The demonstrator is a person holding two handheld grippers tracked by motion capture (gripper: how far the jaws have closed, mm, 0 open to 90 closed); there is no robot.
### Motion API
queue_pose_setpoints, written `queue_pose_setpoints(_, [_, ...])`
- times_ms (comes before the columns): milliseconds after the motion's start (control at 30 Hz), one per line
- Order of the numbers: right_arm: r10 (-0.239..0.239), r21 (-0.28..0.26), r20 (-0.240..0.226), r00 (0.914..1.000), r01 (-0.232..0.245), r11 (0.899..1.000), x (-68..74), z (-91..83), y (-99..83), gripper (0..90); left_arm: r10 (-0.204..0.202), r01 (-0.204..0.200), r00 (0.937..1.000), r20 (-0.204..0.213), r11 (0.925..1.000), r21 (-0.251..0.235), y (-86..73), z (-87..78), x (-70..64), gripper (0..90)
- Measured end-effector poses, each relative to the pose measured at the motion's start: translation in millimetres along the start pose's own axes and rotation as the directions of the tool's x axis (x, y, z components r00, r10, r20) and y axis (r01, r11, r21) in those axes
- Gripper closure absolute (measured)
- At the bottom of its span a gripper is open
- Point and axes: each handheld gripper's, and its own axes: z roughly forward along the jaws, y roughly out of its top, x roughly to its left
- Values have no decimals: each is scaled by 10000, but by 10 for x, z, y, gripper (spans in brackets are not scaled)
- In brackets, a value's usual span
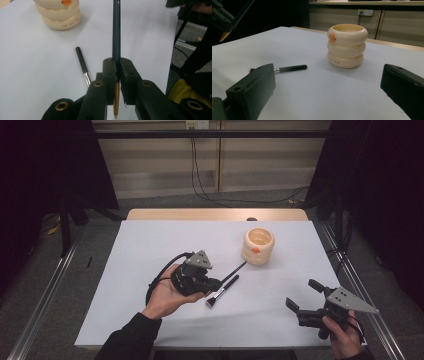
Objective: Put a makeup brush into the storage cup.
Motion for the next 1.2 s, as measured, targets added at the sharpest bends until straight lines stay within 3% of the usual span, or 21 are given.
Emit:
queue_pose_setpoints(200, [-26,16,-45,10000,26,10000,1,3,-2,0,-120,101,9997,218,9963,853,-9,31,17,833])
queue_pose_setpoints(467, [2,30,-60,10000,-2,10000,4,2,-1,0,-207,170,9995,233,9885,1506,-54,88,41,834])
queue_pose_setpoints(533, [0,26,-73,10000,1,10000,3,2,-1,0,-114,56,9994,313,9839,1789,-59,109,47,834])
queue_pose_setpoints(733, [27,43,-91,10000,-26,10000,6,3,-2,0,-321,225,9989,334,9664,2560,-72,184,41,833])
queue_pose_setpoints(867, [28,58,-154,9999,-27,10000,3,2,-3,0,-400,283,9985,376,9615,2732,-82,213,29,834])
queue_pose_setpoints(933, [-39,56,-218,9998,41,10000,-1,3,-4,0,-247,108,9988,429,9547,2972,-80,215,39,833])
queue_pose_setpoints(1033, [-45,82,-289,9996,47,10000,0,0,-5,0,-453,322,9982,383,9562,2910,-90,232,25,834])
queue_pose_setpoints(1067, [-42,72,-286,9996,44,10000,0,0,-6,0,-261,98,9984,493,9525,3044,-87,232,37,834])
queue_pose_setpoints(1100, [-26,64,-266,9996,28,10000,2,2,-5,0,-418,266,9981,461,9567,2899,-96,247,30,833])
queue_pose_setpoints(1200, [-62,71,-290,9996,64,10000,0,1,-5,0,-399,248,9982,454,9556,2937,-102,258,31,833])
